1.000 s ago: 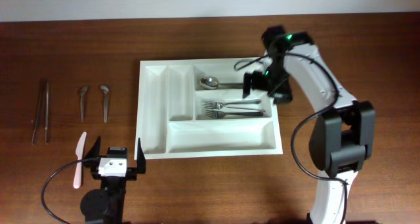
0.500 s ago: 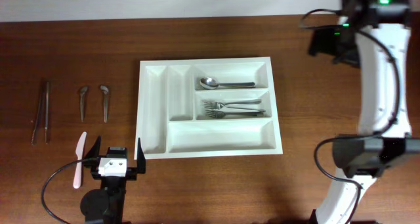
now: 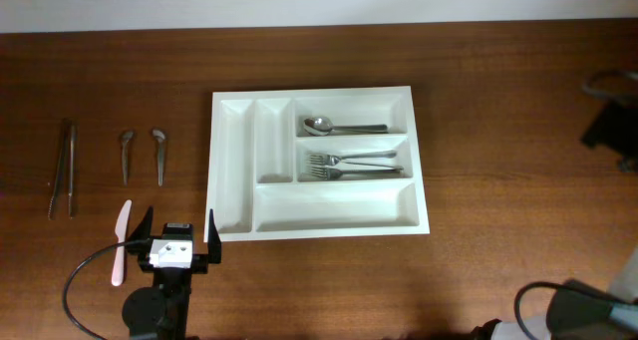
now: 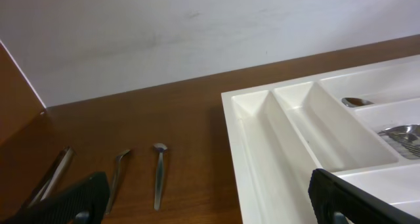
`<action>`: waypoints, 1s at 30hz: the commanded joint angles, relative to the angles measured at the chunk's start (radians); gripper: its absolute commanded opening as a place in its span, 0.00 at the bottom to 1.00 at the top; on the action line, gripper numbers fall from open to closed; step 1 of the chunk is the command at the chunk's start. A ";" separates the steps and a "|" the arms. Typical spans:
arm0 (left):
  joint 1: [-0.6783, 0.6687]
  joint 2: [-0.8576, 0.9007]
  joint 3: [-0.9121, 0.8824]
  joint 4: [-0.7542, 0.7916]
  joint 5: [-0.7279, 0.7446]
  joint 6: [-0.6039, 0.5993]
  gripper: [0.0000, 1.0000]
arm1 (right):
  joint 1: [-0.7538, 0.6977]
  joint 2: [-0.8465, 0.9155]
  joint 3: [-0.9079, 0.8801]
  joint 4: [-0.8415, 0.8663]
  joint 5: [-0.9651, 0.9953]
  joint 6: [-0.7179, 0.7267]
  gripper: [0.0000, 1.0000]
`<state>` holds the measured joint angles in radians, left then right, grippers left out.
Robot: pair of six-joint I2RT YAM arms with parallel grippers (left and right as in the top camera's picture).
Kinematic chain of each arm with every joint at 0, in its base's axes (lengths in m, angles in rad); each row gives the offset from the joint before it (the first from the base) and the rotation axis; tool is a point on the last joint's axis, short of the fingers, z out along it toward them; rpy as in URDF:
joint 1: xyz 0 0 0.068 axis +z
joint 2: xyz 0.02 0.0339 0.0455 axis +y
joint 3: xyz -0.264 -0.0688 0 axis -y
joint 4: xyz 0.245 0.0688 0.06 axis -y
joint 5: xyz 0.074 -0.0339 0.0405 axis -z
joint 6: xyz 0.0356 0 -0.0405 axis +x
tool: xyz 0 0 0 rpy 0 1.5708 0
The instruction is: Pack container
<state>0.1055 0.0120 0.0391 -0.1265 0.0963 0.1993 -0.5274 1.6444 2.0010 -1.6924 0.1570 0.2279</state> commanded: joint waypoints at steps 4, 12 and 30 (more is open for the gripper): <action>0.004 -0.007 -0.006 0.000 -0.008 0.016 0.99 | -0.157 -0.010 -0.148 0.122 0.013 -0.068 0.99; 0.004 -0.007 -0.006 0.000 -0.008 0.016 0.99 | -0.269 0.032 -0.261 0.451 0.013 -0.073 0.99; 0.004 -0.007 -0.006 0.000 -0.008 0.016 0.99 | -0.285 0.136 -0.312 0.586 0.005 -0.052 0.99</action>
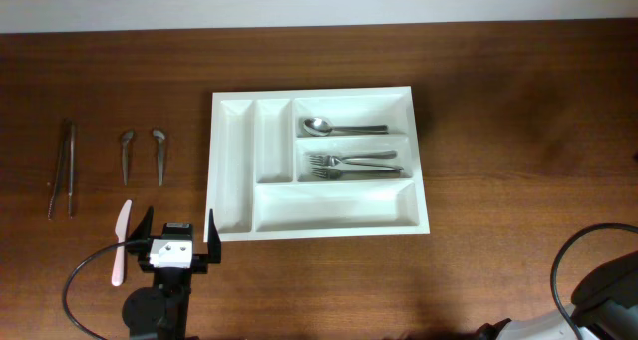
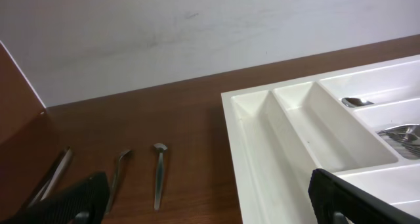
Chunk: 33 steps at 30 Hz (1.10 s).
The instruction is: Pack container
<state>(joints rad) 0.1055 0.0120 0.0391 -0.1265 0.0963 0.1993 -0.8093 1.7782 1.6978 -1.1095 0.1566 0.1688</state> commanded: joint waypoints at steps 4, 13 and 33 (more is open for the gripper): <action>0.004 -0.007 -0.006 0.000 -0.008 0.016 0.99 | -0.003 0.002 -0.008 0.003 0.005 0.007 0.99; 0.004 -0.007 -0.006 0.000 -0.008 0.015 0.99 | -0.003 0.002 -0.008 0.003 0.005 0.007 0.99; 0.004 -0.005 0.069 -0.061 0.374 -0.147 0.99 | -0.003 0.002 -0.008 0.003 0.005 0.007 0.99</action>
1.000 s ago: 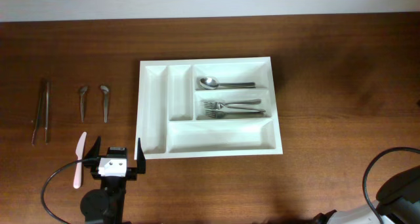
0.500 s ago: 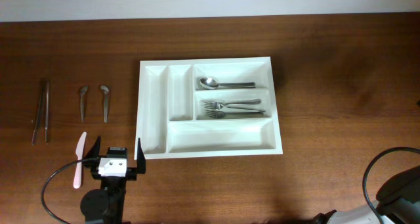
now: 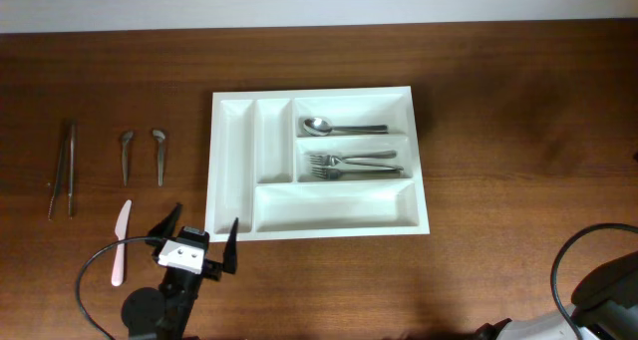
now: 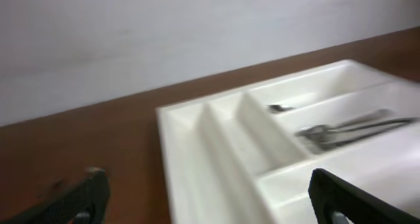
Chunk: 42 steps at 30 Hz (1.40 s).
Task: Pack container
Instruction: 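Move the left gripper over the metal tongs left of the tray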
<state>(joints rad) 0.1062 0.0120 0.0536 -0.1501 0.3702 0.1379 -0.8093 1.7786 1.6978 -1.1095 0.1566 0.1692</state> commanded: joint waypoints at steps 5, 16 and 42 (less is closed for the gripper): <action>0.003 0.051 0.218 -0.140 0.000 -0.079 0.99 | -0.003 0.002 -0.008 0.003 0.005 0.007 0.99; 0.003 0.579 0.686 -0.363 -0.274 0.266 0.99 | -0.003 0.002 -0.008 0.003 0.005 0.007 0.99; 0.500 1.680 1.783 -1.121 -0.365 0.244 0.99 | -0.003 0.002 -0.008 0.003 0.005 0.007 0.99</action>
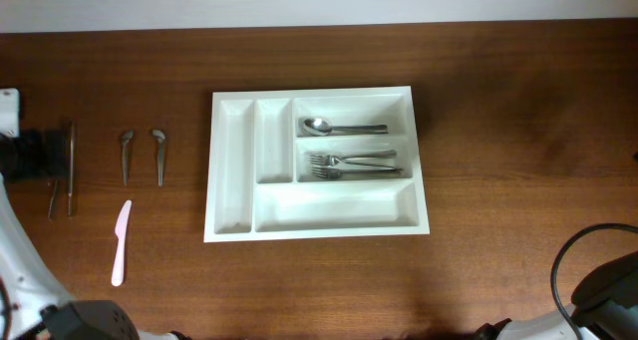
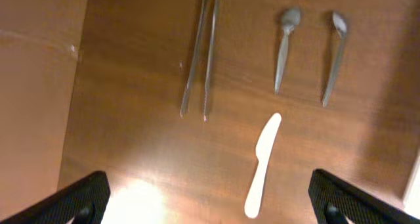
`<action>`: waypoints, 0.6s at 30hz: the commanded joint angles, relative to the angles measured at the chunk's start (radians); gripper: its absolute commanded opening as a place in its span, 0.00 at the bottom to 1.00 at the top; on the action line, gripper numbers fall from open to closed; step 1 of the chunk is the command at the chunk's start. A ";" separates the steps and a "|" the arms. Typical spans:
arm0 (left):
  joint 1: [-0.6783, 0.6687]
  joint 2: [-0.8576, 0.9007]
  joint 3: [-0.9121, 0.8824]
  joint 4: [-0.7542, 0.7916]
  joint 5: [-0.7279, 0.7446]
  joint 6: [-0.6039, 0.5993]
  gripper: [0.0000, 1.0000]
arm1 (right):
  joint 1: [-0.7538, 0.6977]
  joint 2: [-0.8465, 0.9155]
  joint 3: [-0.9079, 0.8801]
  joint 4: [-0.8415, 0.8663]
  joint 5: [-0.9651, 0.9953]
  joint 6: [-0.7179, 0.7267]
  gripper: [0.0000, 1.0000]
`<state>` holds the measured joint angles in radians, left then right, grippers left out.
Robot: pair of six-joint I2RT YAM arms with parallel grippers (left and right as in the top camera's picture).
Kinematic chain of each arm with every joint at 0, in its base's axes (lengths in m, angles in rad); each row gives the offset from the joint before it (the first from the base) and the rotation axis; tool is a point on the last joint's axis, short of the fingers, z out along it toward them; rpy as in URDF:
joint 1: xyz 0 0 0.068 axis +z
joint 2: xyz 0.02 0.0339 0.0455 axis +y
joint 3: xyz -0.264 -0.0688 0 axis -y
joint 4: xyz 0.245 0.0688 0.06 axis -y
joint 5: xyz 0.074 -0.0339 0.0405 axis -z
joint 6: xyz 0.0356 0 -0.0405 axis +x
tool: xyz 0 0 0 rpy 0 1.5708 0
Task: Pack container
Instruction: 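Move the left gripper over the metal tongs left of the tray, then lower the left gripper and grasp the metal tongs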
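Observation:
The white cutlery tray [image 1: 232, 161] lies mid-table with a spoon [image 1: 344, 128] in its top right compartment and forks [image 1: 354, 165] in the one below. Left of it on the wood lie two long metal pieces [image 1: 62, 169], two small metal spoons [image 1: 127, 156] [image 1: 159, 156] and a white plastic knife [image 1: 120, 242]. My left wrist [image 1: 22, 153] is at the table's left edge. My left gripper [image 2: 210, 207] hangs open high above this cutlery, empty, with the white knife [image 2: 262, 165] between its fingers [image 2: 79, 201] in view and the long pieces [image 2: 200, 53] beyond. The right gripper is out of view.
A cable and part of the right arm [image 1: 598, 290] show at the bottom right corner. The left arm [image 1: 20, 270] runs down the left edge. A pale tray corner [image 2: 415, 184] shows at the right edge of the left wrist view.
My left gripper was low near the tray's front left corner, facing the tray. Now it is high at the table's left edge, pointing down over the loose cutlery. It is still open and empty.
My left gripper sat open at the table's front by the tray's corner at the first two moments, while the right arm left the right edge. Then the left gripper had turned toward the tray. Now it is up over the cutlery on the left. No cutlery has moved.

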<state>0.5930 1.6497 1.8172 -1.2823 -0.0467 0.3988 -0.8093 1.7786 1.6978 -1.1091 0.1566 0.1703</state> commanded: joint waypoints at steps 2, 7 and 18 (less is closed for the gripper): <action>0.013 0.070 0.020 0.023 0.051 0.015 0.99 | -0.003 0.002 -0.008 0.002 0.005 0.006 0.99; 0.038 0.174 0.020 0.038 0.053 0.014 0.99 | -0.003 0.002 -0.008 0.003 0.005 0.006 0.99; 0.091 0.364 0.028 0.080 0.063 0.043 0.99 | -0.003 0.002 -0.008 0.002 0.005 0.006 0.99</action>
<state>0.6842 2.0052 1.8244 -1.1999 -0.0166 0.4187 -0.8093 1.7786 1.6978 -1.1091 0.1566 0.1719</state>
